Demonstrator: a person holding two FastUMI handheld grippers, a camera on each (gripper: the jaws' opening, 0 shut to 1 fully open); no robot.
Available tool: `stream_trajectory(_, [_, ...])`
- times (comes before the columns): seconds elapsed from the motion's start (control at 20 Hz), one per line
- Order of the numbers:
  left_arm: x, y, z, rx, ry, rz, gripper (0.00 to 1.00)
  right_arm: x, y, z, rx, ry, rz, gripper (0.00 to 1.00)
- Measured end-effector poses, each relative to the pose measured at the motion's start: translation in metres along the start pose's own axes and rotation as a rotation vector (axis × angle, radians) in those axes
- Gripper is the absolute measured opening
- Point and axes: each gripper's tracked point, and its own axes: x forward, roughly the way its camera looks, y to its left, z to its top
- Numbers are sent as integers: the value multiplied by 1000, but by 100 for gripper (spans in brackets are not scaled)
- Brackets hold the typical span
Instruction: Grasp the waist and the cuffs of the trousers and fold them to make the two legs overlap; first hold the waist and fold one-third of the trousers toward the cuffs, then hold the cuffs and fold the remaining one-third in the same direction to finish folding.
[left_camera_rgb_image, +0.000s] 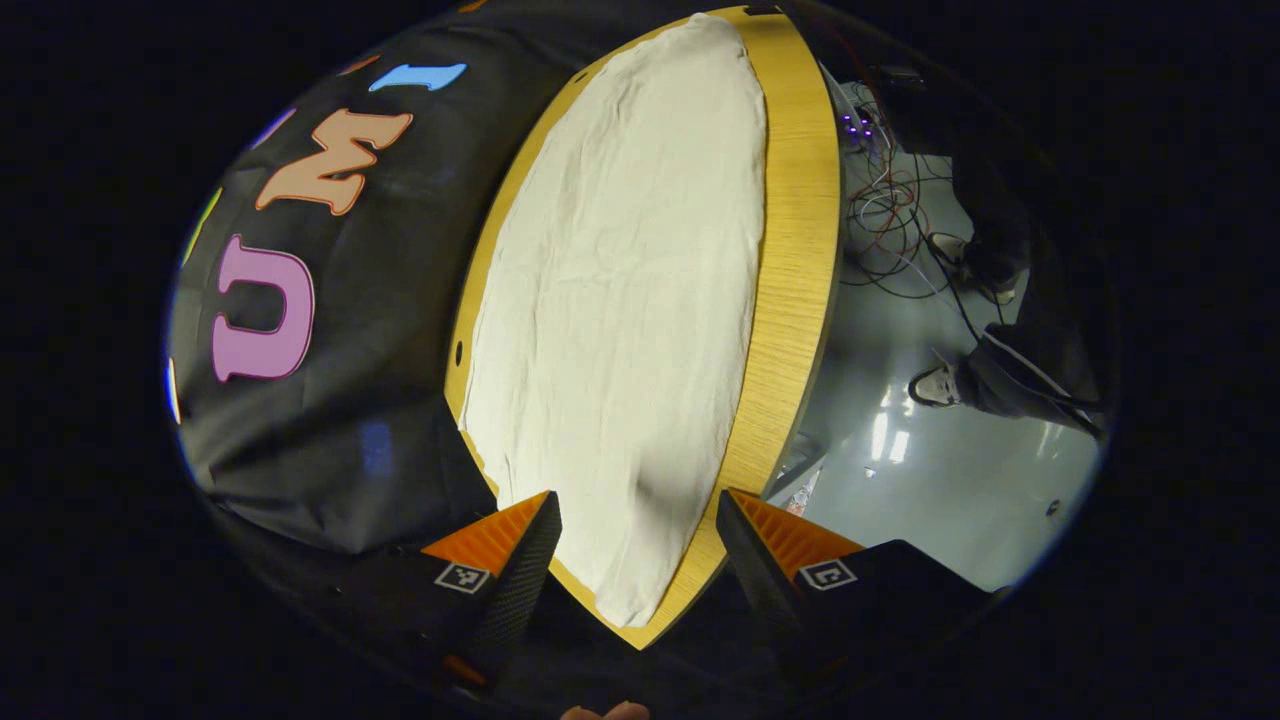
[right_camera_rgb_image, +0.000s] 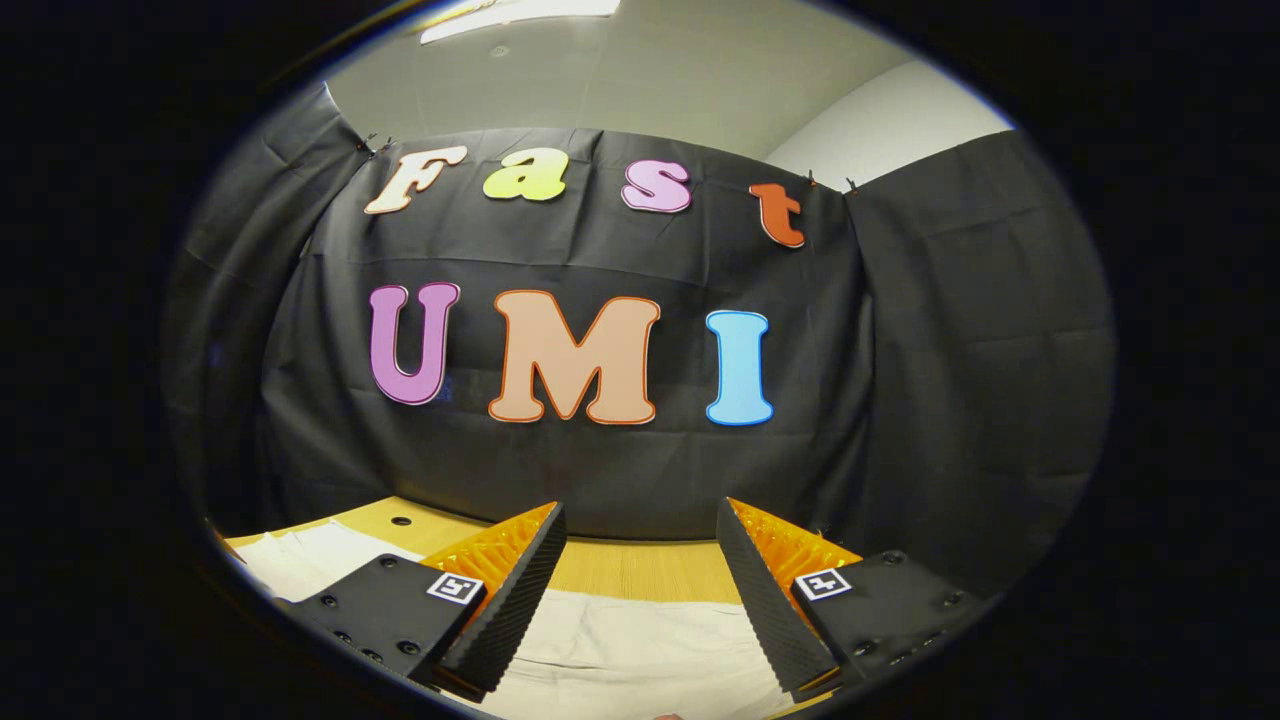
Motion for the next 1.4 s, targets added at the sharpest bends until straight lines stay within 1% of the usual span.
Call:
stream_trajectory(0.15, [4, 2, 1, 3, 7, -12, 95, 0, -3, -5, -3, 10, -8, 98])
stream_trajectory(0.25, [9, -1, -1, 7, 19, -37, 95, 0, -4, -8, -2, 18, -14, 98])
stream_trajectory(0.3, [13, 3, 2, 25, 10, -31, 87, 1, -5, -8, -2, 18, -16, 97])
stream_trajectory(0.45, [20, 12, 5, 59, 6, -27, 87, 1, -8, -7, -11, 18, -21, 97])
stream_trajectory(0.65, [31, 23, 6, 55, 10, -21, 87, 1, -13, -7, -21, 15, -32, 97])
stream_trajectory(0.7, [35, 22, 7, 54, 13, -34, 86, 1, -13, -6, -23, 15, -34, 97])
stream_trajectory(0.75, [36, 21, 6, 59, 17, -43, 81, 1, -14, -7, -26, 17, -34, 97])
stream_trajectory(0.8, [39, 19, 5, 69, 21, -45, 68, 1, -14, -8, -32, 19, -34, 97])
stream_trajectory(0.85, [41, 18, 7, 82, 25, -46, 62, 1, -14, -11, -40, 22, -34, 97])
stream_trajectory(0.9, [41, 16, 8, 95, 32, -56, 52, 0, -15, -13, -49, 26, -34, 97])
stream_trajectory(0.95, [42, 11, 4, 93, 45, -77, 48, 0, -16, -16, -58, 31, -32, 97])
stream_trajectory(1.0, [43, 9, 4, 92, 49, -79, 28, 0, -17, -18, -66, 36, -30, 97])
stream_trajectory(1.05, [43, 7, 3, 87, 54, -91, 21, -1, -18, -22, -75, 42, -29, 97])
stream_trajectory(1.1, [44, 6, 3, 84, 55, -89, 10, -1, -20, -24, -84, 48, -26, 97])
stream_trajectory(1.15, [43, 6, 2, 84, 56, -85, 4, -2, -22, -29, -95, 55, -19, 97])
stream_trajectory(1.25, [44, 8, 2, 85, 54, -69, 3, -2, -26, -37, -132, 72, -4, 97])
stream_trajectory(1.3, [45, 8, 3, 82, 54, -66, 1, -3, -28, -41, -160, 83, 7, 97])
stream_trajectory(1.4, [44, 8, 2, 69, 57, -62, 0, -8, -33, -54, -230, 104, 40, 98])
